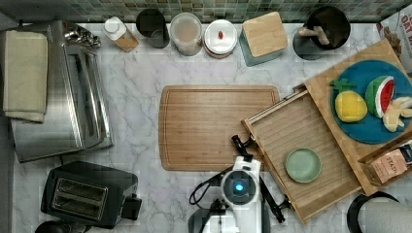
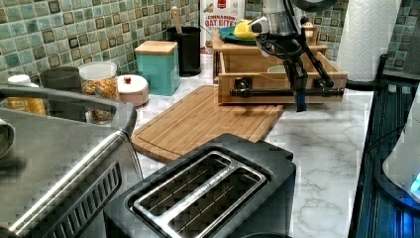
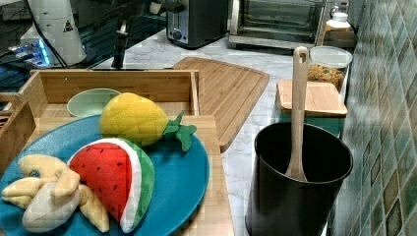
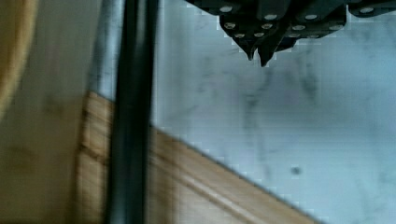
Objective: Close the drawer.
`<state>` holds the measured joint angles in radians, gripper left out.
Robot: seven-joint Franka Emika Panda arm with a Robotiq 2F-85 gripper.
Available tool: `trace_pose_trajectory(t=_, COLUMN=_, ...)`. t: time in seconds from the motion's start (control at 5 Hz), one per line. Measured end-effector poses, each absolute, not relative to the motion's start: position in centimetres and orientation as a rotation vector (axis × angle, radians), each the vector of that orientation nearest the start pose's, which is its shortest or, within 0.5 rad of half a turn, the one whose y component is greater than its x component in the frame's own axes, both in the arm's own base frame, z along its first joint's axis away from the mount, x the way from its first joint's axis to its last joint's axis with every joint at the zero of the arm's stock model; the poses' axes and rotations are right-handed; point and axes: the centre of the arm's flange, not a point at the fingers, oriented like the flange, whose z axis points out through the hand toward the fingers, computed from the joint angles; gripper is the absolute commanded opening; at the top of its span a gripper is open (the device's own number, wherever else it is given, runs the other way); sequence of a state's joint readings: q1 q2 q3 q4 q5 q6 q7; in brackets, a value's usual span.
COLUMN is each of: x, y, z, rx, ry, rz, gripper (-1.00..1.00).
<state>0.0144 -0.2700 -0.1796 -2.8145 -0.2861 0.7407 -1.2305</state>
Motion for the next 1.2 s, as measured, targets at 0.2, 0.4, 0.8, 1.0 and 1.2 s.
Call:
trace_pose_trajectory(t=0.2, x=34.1, y=-8.1, z=26.5, rx=-3.059, ry=-0.813, rz=0.331, gripper=-1.0)
trace_pose_trajectory(t=0.4, x=34.5, y=-8.4, z=27.2, rx=-3.033, ry=-0.837, rz=0.284, gripper=-1.0)
trace_pose_trajectory(t=0.8, x=35.1, y=-7.2, z=27.1, rx=-2.995, ry=-0.825, rz=0.238, gripper=-1.0)
trace_pose_trajectory(t=1.0, x=35.4, y=-7.4, z=25.7, rx=-2.994, ry=-0.836, rz=0.241, gripper=-1.0)
trace_pose_trajectory(t=1.2, x=35.6, y=-8.1, z=23.9, rx=-2.997, ry=-0.848, rz=0.229, gripper=-1.0)
